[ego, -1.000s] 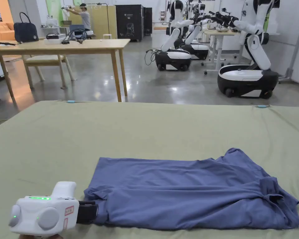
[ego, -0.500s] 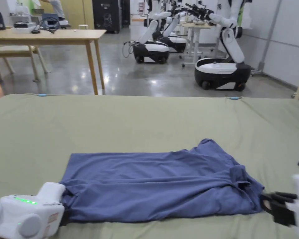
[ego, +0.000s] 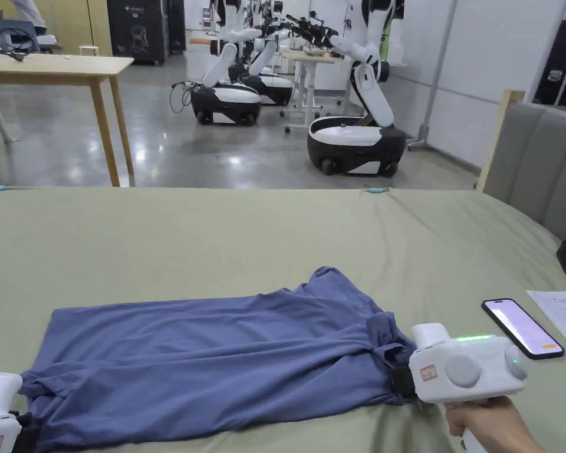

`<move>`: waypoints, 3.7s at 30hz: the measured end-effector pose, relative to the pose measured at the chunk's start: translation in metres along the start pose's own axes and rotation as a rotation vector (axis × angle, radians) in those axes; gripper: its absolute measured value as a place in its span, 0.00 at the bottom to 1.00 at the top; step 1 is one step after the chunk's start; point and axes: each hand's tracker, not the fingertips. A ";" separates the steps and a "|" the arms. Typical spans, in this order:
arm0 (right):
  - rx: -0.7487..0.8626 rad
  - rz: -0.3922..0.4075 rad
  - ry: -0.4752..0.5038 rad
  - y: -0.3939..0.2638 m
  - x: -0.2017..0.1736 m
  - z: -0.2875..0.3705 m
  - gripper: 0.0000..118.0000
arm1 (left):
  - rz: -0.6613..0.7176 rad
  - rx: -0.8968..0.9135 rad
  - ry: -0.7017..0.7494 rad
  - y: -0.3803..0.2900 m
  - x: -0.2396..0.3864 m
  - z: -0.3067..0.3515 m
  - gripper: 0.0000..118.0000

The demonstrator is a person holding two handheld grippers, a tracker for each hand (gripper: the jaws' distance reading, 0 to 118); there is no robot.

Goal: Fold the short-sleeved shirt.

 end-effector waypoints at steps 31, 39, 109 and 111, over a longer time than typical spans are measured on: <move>0.094 0.084 -0.046 -0.138 0.007 0.160 1.00 | 0.043 -0.003 -0.012 -0.126 -0.012 0.112 0.93; 0.497 -0.098 0.131 -0.178 -0.013 0.315 0.00 | 0.210 0.381 -0.047 -0.170 -0.007 0.226 0.00; 0.194 0.142 0.088 0.070 0.009 0.102 0.00 | 0.127 0.165 -0.263 0.039 -0.029 0.034 0.01; 0.245 0.176 0.089 0.045 0.006 0.147 0.00 | 0.096 0.194 -0.248 0.023 -0.027 0.069 0.01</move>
